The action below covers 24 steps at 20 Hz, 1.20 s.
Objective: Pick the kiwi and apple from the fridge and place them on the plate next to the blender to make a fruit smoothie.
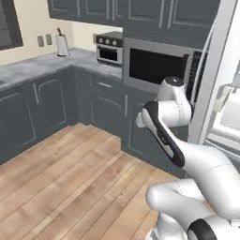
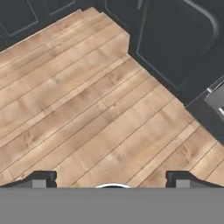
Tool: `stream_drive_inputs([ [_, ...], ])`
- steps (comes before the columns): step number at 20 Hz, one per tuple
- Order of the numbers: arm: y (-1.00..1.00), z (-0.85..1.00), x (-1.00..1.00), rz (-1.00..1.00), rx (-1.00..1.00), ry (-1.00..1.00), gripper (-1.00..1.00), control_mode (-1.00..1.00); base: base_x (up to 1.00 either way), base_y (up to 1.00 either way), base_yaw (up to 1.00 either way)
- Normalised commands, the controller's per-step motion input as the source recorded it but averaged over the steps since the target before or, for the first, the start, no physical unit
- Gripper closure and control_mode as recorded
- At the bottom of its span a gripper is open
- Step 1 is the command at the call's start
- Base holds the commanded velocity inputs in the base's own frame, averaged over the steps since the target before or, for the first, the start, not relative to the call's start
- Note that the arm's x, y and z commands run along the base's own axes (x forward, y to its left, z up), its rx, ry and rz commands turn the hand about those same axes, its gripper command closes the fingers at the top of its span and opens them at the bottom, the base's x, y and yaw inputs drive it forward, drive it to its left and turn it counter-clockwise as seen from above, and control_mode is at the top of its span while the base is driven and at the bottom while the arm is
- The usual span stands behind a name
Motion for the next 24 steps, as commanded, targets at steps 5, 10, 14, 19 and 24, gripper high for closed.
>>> stream_drive_inputs([
  [5, 0.0, 0.0, 0.0, 0.0, 0.0, 0.0, -1.0, 1.0, 0.0, -0.12, -0.89],
  [10, 0.0, 0.0, 0.0, 0.0, 0.0, 0.0, -1.0, 1.0, 0.05, -0.24, -0.84],
  [14, 0.0, 0.0, 0.0, 0.0, 0.0, 0.0, -1.0, 1.0, 0.3, -0.34, -0.72],
  [19, 0.0, 0.0, 0.0, 0.0, 0.0, 0.0, -1.0, 1.0, 0.88, 0.19, -0.55],
  [24, 0.0, 0.0, 0.0, 0.0, 0.0, 0.0, -1.0, 1.0, 0.69, 0.56, -0.23],
])
